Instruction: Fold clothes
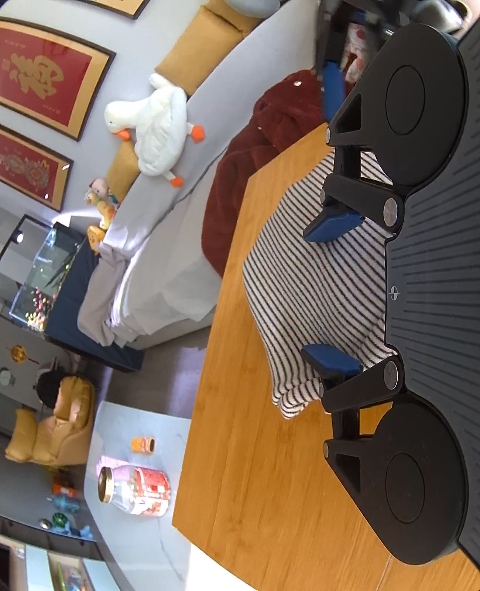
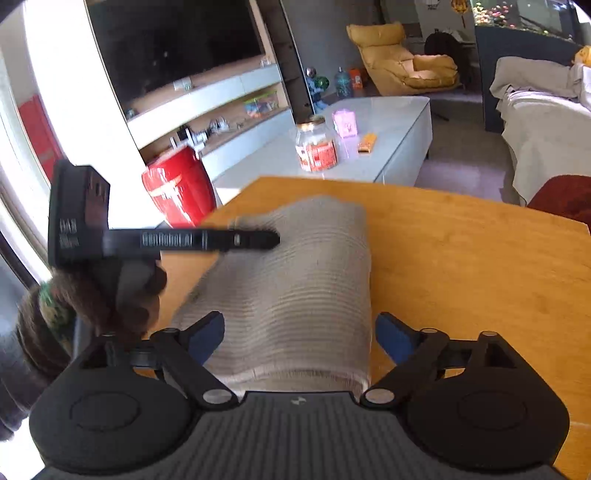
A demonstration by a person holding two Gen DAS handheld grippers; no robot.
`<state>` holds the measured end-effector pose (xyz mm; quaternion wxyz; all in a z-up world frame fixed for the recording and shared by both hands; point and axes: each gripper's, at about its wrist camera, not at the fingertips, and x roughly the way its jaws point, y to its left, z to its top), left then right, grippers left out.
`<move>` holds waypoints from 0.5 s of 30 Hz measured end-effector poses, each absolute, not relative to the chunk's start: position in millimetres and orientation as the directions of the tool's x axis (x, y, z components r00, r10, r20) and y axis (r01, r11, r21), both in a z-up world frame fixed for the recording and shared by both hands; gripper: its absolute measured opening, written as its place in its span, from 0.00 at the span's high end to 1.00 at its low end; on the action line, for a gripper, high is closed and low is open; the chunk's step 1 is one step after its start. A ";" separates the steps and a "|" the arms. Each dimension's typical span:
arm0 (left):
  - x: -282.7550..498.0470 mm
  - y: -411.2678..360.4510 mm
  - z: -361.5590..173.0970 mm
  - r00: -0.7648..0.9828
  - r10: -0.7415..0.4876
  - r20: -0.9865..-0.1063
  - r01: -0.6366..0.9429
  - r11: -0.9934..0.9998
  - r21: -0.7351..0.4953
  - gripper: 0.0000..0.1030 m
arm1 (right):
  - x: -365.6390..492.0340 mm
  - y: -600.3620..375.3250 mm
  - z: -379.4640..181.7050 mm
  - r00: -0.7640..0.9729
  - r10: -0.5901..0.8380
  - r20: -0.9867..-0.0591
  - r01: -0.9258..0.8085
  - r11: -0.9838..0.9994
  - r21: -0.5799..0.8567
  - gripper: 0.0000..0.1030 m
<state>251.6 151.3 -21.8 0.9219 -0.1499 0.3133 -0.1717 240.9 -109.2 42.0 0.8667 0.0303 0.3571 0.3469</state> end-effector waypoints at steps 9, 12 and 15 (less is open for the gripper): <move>246.0 158.0 -24.8 0.744 -0.424 -0.517 0.246 0.892 -0.378 0.35 | 359.5 -85.7 46.3 0.458 0.668 -0.586 -0.496 0.739 0.456 0.08; 243.4 161.6 -26.2 0.742 -0.429 -0.515 0.256 0.891 -0.375 0.35 | 392.0 -64.4 11.5 0.370 0.663 -0.651 -0.443 0.742 0.504 0.08; 241.9 168.2 -28.8 0.743 -0.432 -0.512 0.260 0.890 -0.375 0.35 | 408.4 -47.4 -17.6 0.265 0.673 -0.690 -0.403 0.728 0.555 0.22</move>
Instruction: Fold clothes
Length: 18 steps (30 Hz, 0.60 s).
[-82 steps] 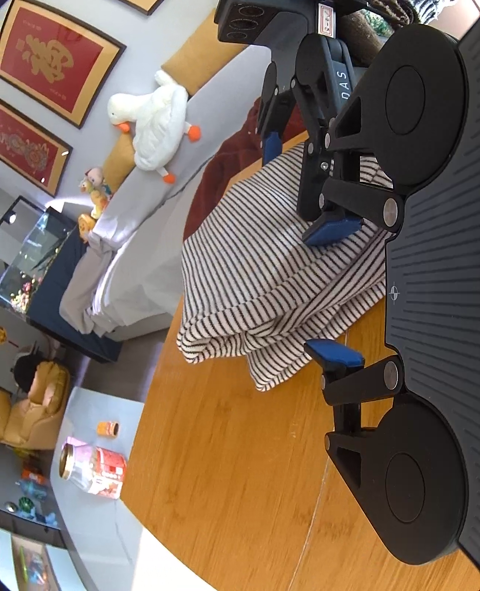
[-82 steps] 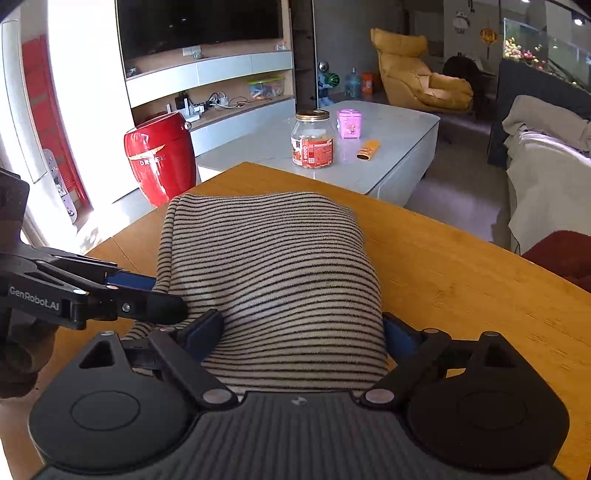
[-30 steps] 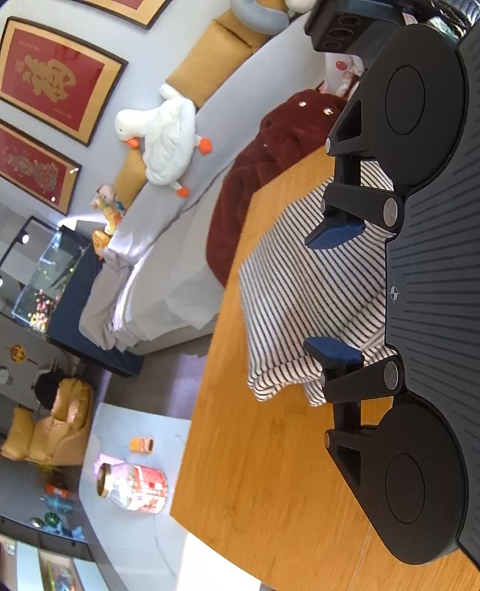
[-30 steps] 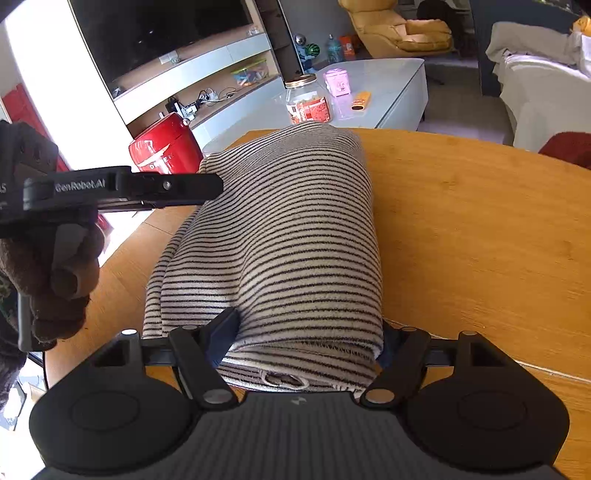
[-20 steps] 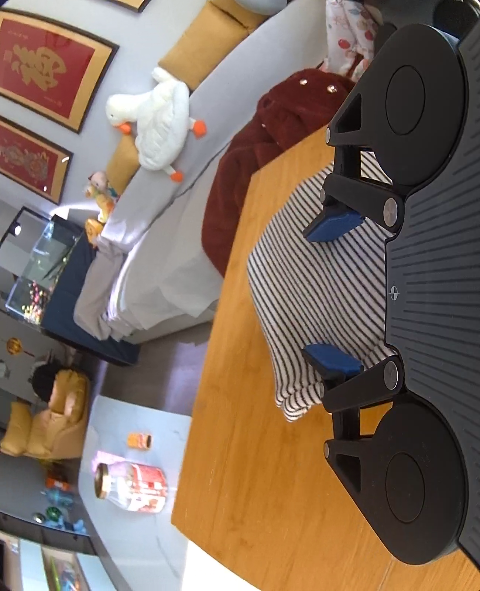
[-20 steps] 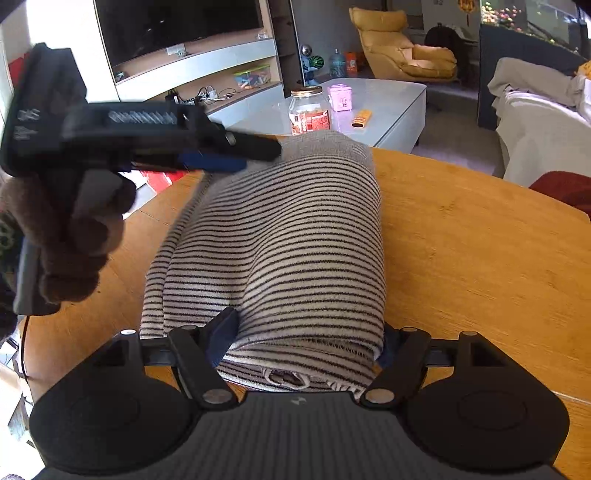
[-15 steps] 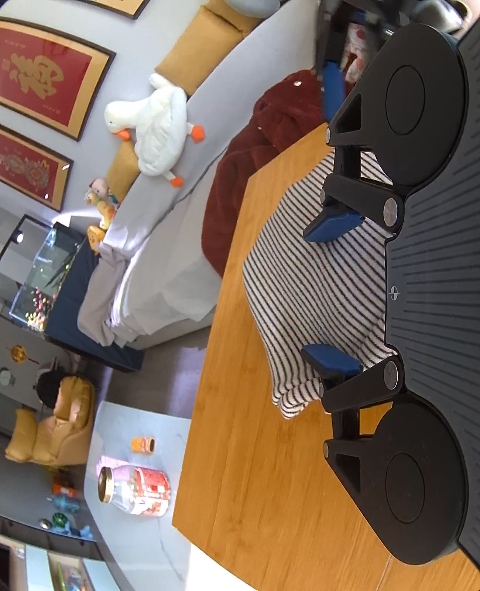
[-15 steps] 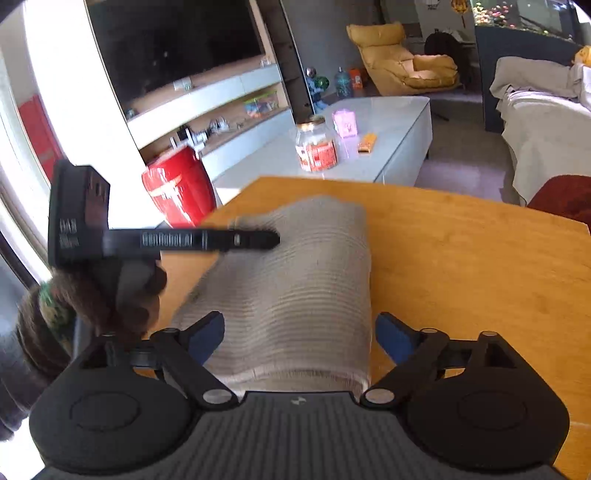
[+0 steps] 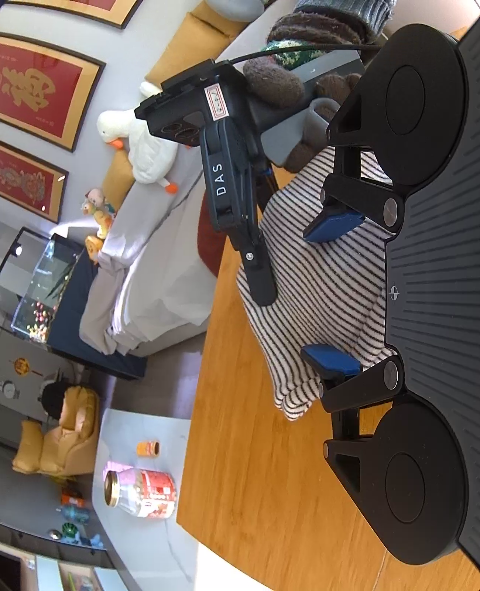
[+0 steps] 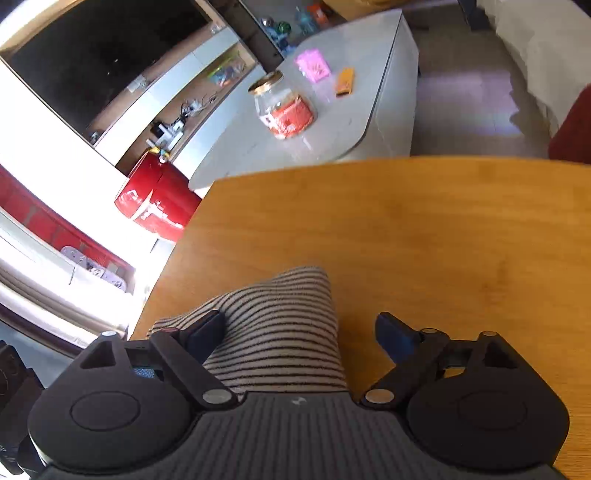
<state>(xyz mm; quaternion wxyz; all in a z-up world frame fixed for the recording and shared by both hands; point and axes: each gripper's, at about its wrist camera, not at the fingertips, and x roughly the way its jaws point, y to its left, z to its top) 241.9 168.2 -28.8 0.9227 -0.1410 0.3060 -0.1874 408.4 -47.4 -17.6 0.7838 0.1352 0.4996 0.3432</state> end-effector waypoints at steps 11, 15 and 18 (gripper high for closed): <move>235.0 165.2 -35.0 0.756 -0.443 -0.483 0.277 0.884 -0.376 0.33 | 358.1 -38.2 2.1 0.454 0.551 -0.700 -0.581 0.779 0.236 0.38; 235.7 167.6 -34.0 0.751 -0.446 -0.487 0.271 0.881 -0.388 0.32 | 342.6 -41.9 16.0 0.516 0.513 -0.686 -0.557 0.809 0.187 0.32; 238.2 172.0 -34.6 0.746 -0.457 -0.484 0.261 0.869 -0.420 0.32 | 306.8 -54.5 35.0 0.567 0.529 -0.631 -0.599 0.791 0.125 0.27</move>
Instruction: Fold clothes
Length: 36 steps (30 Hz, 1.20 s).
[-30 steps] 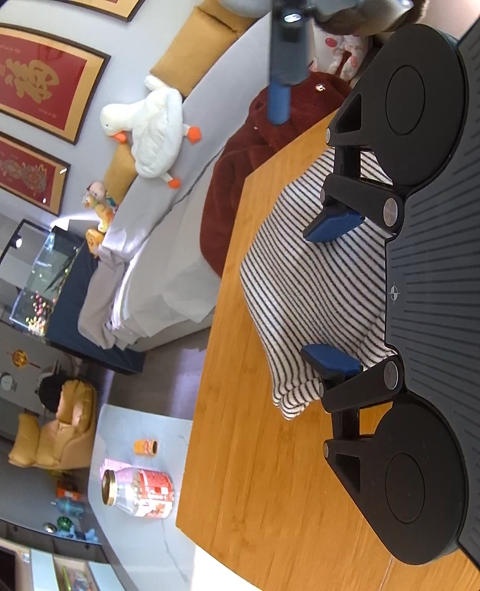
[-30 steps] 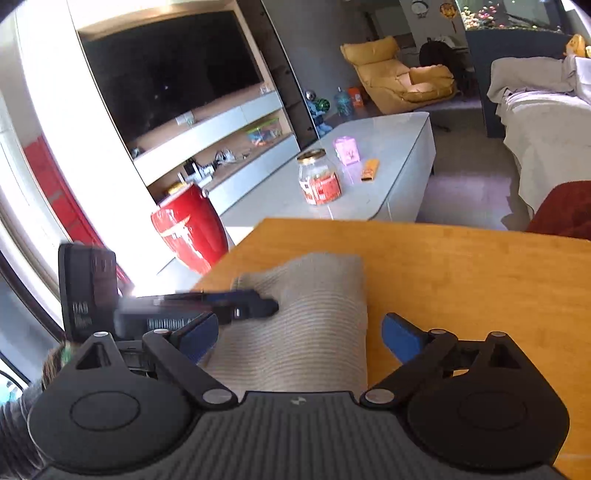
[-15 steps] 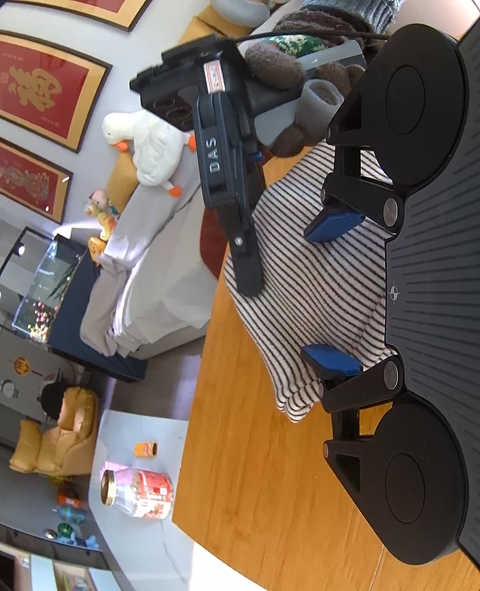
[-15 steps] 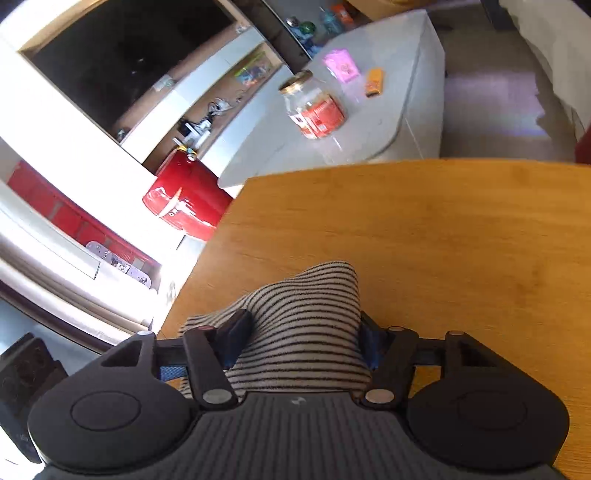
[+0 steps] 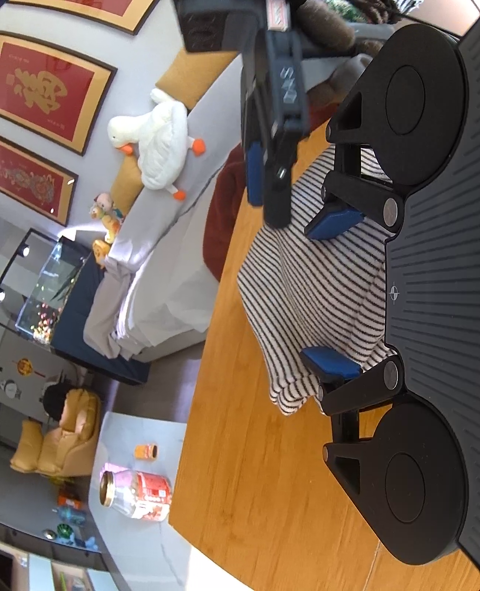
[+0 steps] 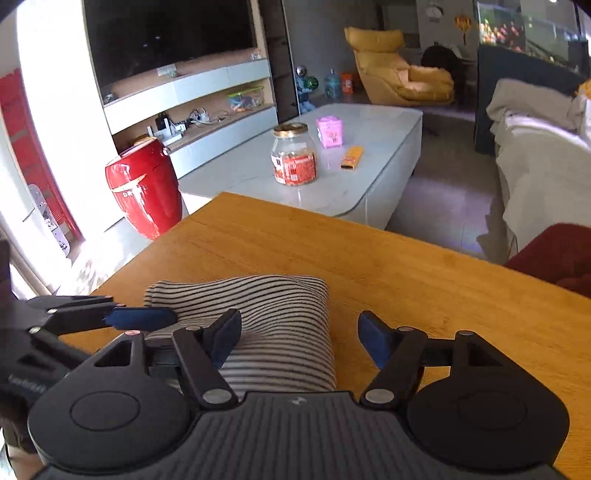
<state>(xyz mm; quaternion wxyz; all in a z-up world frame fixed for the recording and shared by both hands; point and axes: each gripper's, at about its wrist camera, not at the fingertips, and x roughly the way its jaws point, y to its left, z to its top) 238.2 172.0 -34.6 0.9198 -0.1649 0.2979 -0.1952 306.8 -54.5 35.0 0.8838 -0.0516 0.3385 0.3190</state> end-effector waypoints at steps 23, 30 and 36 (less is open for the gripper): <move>191.4 137.7 -31.4 0.704 -0.311 -0.639 0.022 0.908 -0.418 0.21 | 203.0 -34.2 11.5 0.608 0.446 -0.656 -0.691 0.705 -0.161 0.13; 198.1 135.1 -42.5 0.678 -0.346 -0.648 0.036 0.897 -0.442 0.20 | 239.4 -92.0 48.9 0.415 0.649 -0.638 -0.721 0.662 0.204 0.07; 198.9 134.7 -42.9 0.670 -0.350 -0.654 0.046 0.900 -0.434 0.20 | 292.0 -145.5 47.4 0.435 0.739 -0.514 -0.572 0.668 0.476 0.01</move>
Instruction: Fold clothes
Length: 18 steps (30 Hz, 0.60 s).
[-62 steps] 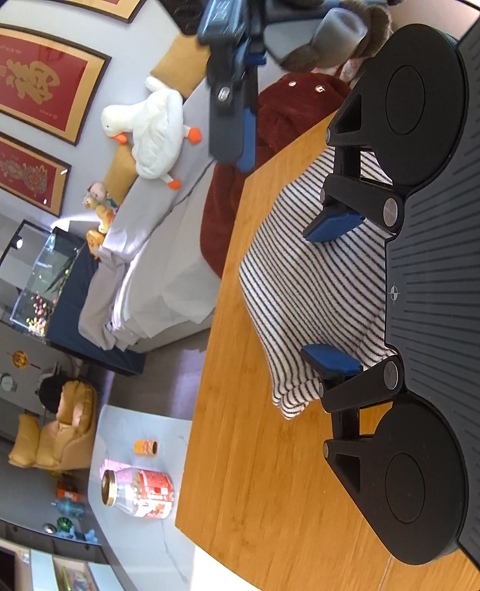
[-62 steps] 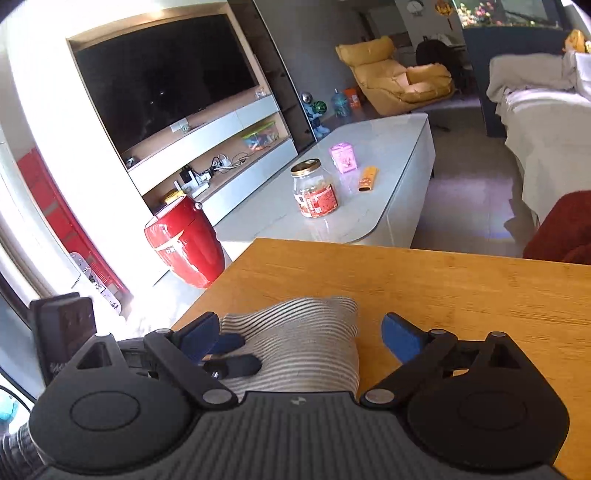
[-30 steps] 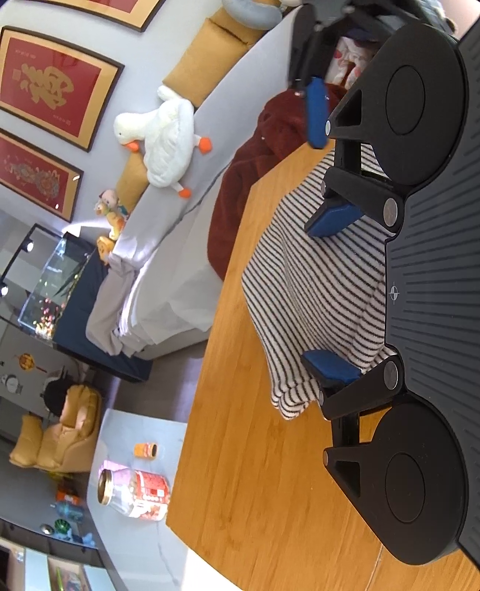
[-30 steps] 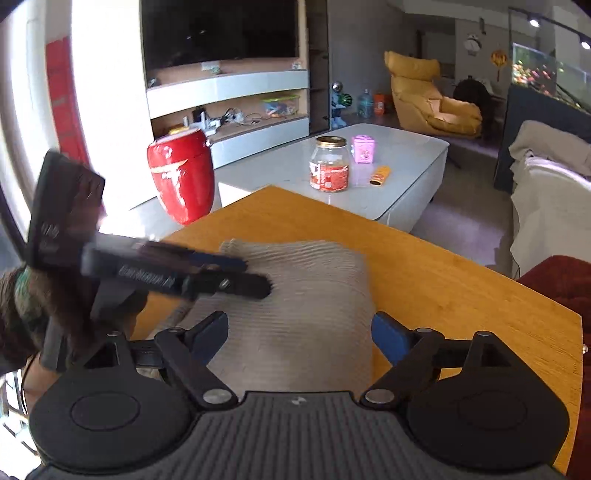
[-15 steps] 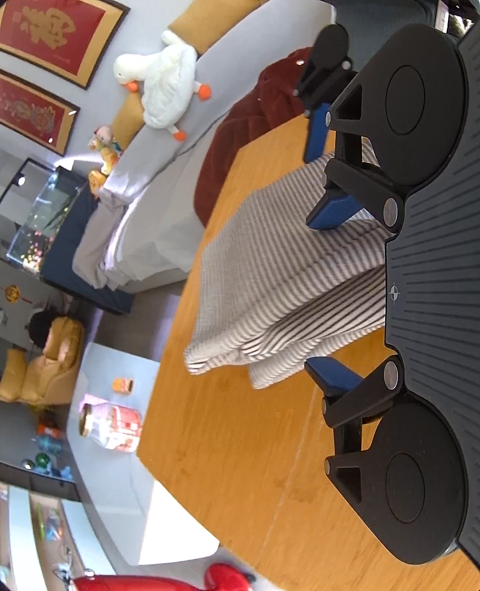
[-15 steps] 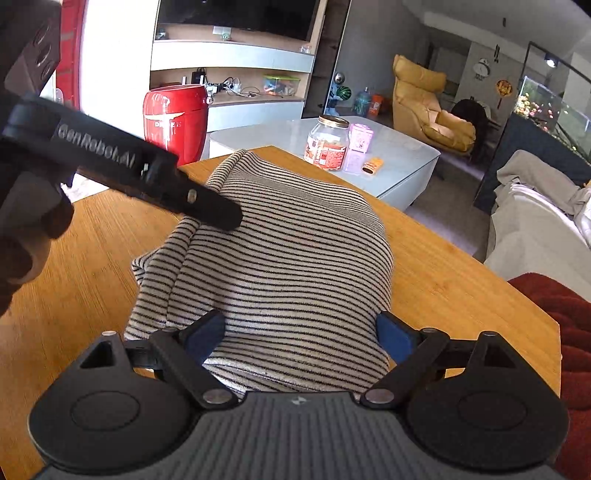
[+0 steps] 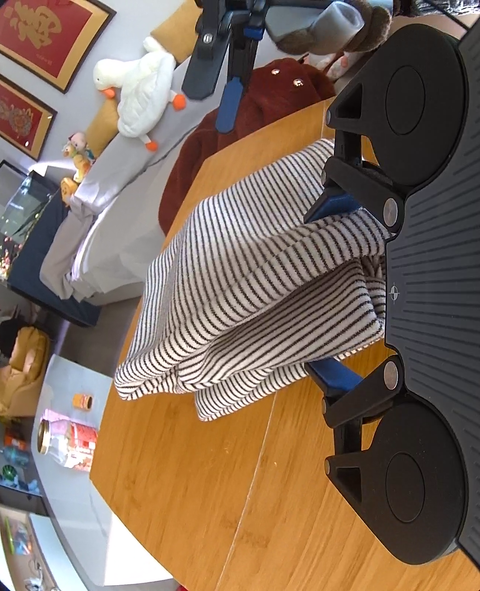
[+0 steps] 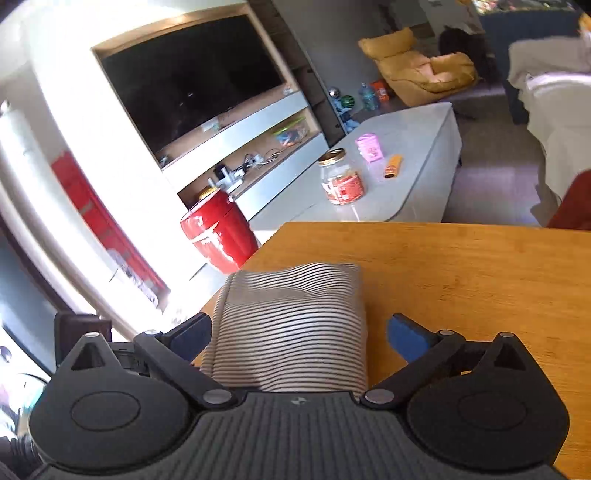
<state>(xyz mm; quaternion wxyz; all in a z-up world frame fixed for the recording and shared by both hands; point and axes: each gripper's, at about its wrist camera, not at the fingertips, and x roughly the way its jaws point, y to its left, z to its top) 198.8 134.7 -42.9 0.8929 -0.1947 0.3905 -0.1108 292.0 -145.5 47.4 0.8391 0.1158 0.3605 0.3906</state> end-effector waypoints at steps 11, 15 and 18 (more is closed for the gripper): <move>201.1 157.9 -54.4 0.694 -0.432 -0.576 0.105 0.852 -0.512 0.31 | 314.3 -124.7 -40.2 0.213 0.820 -0.531 -0.447 0.565 0.693 0.25; 215.2 181.1 -56.0 0.713 -0.431 -0.553 0.116 0.850 -0.514 0.33 | 324.7 -97.1 -34.4 0.228 0.806 -0.546 -0.491 0.579 0.651 0.26; 234.7 203.2 -55.6 0.745 -0.389 -0.542 0.097 0.867 -0.488 0.34 | 344.2 -68.3 -31.0 0.246 0.793 -0.557 -0.514 0.594 0.619 0.29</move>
